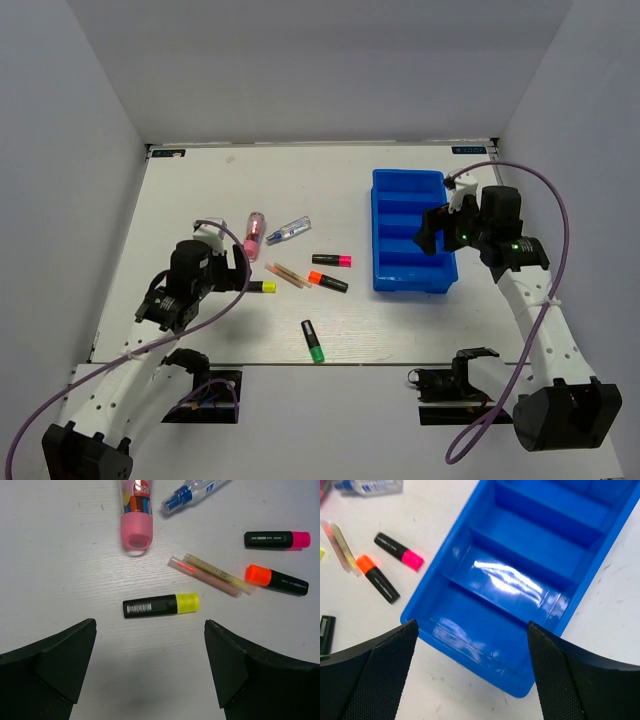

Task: Sort the stationery into containers
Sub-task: Pick up the stationery from the center of the board.

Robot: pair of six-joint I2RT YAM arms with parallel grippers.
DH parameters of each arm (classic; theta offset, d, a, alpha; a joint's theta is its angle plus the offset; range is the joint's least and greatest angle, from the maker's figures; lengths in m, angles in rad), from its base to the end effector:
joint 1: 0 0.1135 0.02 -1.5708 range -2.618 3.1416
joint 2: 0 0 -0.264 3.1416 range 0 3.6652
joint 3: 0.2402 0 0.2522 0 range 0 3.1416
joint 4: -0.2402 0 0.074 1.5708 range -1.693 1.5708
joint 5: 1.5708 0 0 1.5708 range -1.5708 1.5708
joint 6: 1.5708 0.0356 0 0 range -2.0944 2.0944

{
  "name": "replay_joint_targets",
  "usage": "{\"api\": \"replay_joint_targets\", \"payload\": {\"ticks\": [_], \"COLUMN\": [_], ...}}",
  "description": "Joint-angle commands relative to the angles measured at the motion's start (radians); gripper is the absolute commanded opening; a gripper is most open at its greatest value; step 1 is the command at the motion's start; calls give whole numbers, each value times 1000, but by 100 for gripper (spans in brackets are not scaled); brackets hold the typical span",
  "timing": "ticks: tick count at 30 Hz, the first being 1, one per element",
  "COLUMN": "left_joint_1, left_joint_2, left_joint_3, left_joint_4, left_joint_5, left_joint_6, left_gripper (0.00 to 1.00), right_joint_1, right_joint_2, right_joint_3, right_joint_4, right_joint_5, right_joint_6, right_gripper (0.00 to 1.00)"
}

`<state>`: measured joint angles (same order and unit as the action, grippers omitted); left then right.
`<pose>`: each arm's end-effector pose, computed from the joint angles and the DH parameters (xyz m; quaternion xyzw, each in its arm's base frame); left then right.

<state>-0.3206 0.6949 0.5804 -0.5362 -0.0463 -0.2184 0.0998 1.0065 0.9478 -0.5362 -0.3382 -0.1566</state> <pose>0.1472 -0.0472 0.2478 0.0355 0.8951 -0.0982 0.4334 0.2137 0.0333 0.3218 -0.1896 0.8535 0.1355 0.4662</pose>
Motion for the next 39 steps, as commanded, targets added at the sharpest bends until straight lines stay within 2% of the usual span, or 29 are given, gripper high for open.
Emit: {"api": "replay_joint_targets", "payload": {"ticks": [1,5,6,7,8,9,10,12,13,14,15,16,17,20,21,23,26,27,29,30,39], "left_joint_1": [6,8,8,8,6,9,11,18,25,28,28,31,32,37,41,43,43,44,48,48,48], "left_joint_2": [18,35,51,55,66,105,129,219,245,270,360,444,445,575,665,727,918,946,995,1067,1230], "left_joint_3": [67,72,70,72,85,93,105,165,180,241,265,351,352,442,484,541,629,645,682,737,786], "left_joint_4": [30,31,33,33,31,28,4,-19,-37,-42,-69,-88,-88,-23,-21,-18,4,5,-1,-5,4], "left_joint_5": [20,2,0,-4,-15,-27,-39,-66,-64,-70,-99,-89,-86,-57,-53,-56,-73,-79,-84,-93,-156], "left_joint_6": [2,4,4,1,-7,-9,-41,-48,-52,-58,-70,-58,-58,-35,-20,-3,17,22,30,33,57], "left_gripper": [99,94,90,74,52,26,0,0,5,24,51,96,97,99,97,94,87,87,79,77,74], "right_joint_1": [0,-3,-2,-3,0,-3,-3,-3,-3,0,0,3,3,6,3,3,5,5,3,3,5], "right_joint_2": [15,6,-2,-6,-12,-19,-20,-28,-34,-43,-45,-48,-48,-40,-33,-31,-32,-35,-42,-45,-60], "right_joint_3": [40,-10,-17,-32,-40,-50,-55,-58,-75,-79,-86,-87,-86,-95,-92,-84,-87,-87,-89,-89,-87], "right_joint_4": [-24,-8,-25,-30,-13,14,13,18,19,22,30,31,33,39,29,24,16,16,13,16,7], "right_joint_5": [-35,-45,-80,-99,-76,-99,-85,-99,-104,-110,-111,-105,-105,-130,-137,-139,-122,-120,-120,-114,-102], "right_joint_6": [-18,-86,-115,-182,-149,-138,-114,-84,-90,-101,-106,-98,-98,-81,-81,-75,-75,-77,-75,-78,-83], "right_gripper": [90,90,90,90,74,23,0,0,5,89,90,90,90,90,90,90,90,90,90,90,90]}}
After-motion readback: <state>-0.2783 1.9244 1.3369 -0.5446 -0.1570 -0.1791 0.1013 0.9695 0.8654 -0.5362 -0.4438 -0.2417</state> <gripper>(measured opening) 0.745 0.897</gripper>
